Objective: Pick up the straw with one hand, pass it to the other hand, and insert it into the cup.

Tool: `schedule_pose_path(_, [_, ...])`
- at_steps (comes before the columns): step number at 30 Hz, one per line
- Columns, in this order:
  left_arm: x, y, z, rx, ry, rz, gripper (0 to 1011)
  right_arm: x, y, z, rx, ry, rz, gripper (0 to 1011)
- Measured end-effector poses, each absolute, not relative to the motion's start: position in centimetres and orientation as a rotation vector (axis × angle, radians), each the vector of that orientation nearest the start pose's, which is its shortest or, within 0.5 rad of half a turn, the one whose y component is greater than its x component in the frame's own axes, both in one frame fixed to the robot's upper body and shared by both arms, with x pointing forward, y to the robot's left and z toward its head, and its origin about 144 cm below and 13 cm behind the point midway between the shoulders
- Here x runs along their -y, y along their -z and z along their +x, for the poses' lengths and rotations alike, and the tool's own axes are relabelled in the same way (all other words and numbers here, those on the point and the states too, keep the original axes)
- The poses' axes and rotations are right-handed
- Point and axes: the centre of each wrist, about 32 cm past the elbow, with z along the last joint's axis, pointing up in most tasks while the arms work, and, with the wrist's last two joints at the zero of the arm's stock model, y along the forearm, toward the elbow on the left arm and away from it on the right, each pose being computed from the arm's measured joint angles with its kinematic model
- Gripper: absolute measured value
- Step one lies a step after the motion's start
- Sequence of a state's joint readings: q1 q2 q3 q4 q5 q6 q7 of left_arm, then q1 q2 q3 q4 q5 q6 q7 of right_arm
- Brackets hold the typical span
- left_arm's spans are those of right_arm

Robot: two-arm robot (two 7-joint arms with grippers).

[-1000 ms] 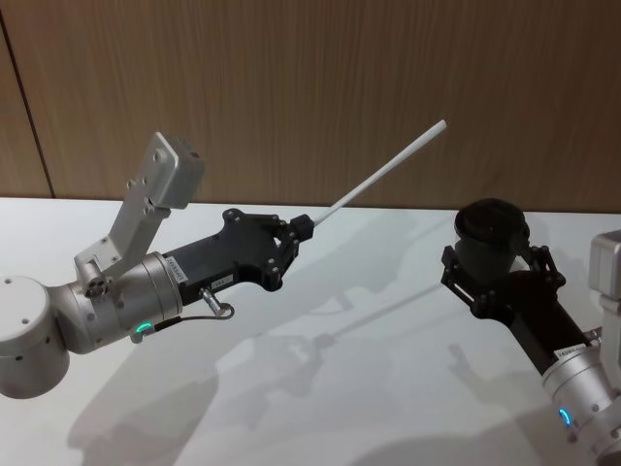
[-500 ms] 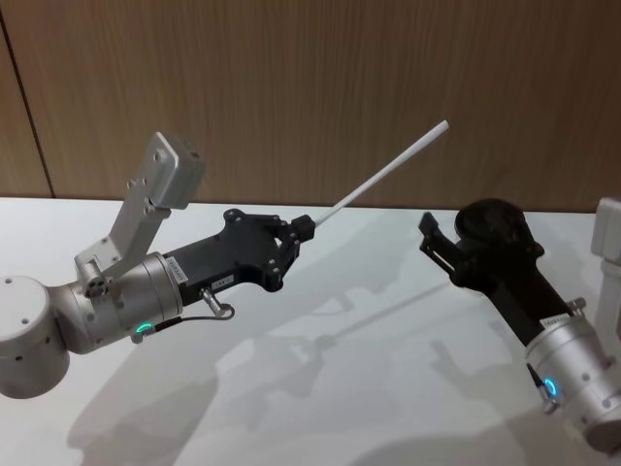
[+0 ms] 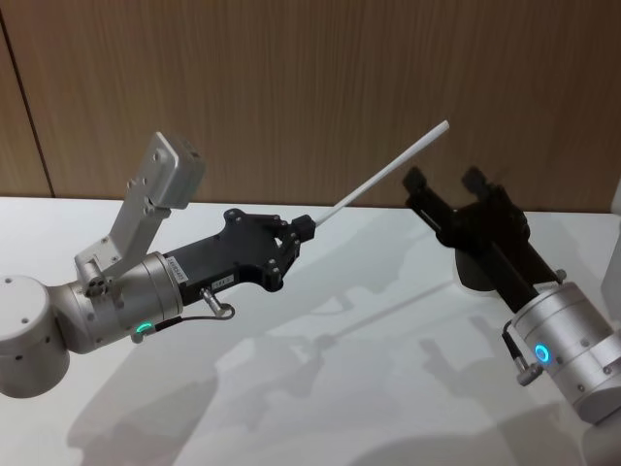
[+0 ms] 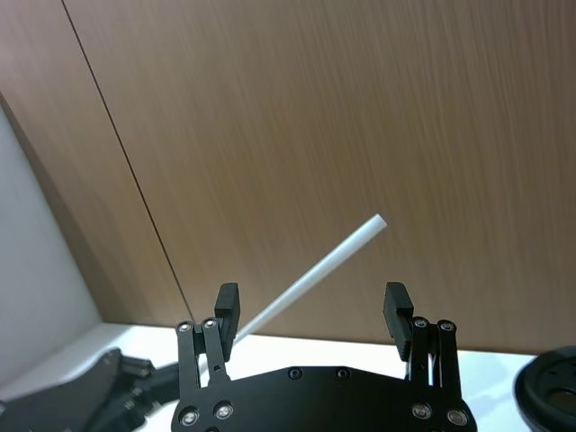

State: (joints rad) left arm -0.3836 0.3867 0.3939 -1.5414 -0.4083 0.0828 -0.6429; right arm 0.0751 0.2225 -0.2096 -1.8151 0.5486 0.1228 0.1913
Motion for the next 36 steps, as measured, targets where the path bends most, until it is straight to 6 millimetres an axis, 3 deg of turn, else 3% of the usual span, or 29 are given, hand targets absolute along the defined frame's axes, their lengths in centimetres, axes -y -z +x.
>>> schedule_pose_path(22, [-22.7,-124.5,53.7,0.137,-0.581,0.006,6,19.4,-125.8,47.0,-0.449,0.953,0.575,1001])
schedule_pose_path(36, [-22.7,-124.5,53.7,0.137,-0.581,0.006,7,18.5,-126.9,47.9,-0.683,0.957,0.615,1001])
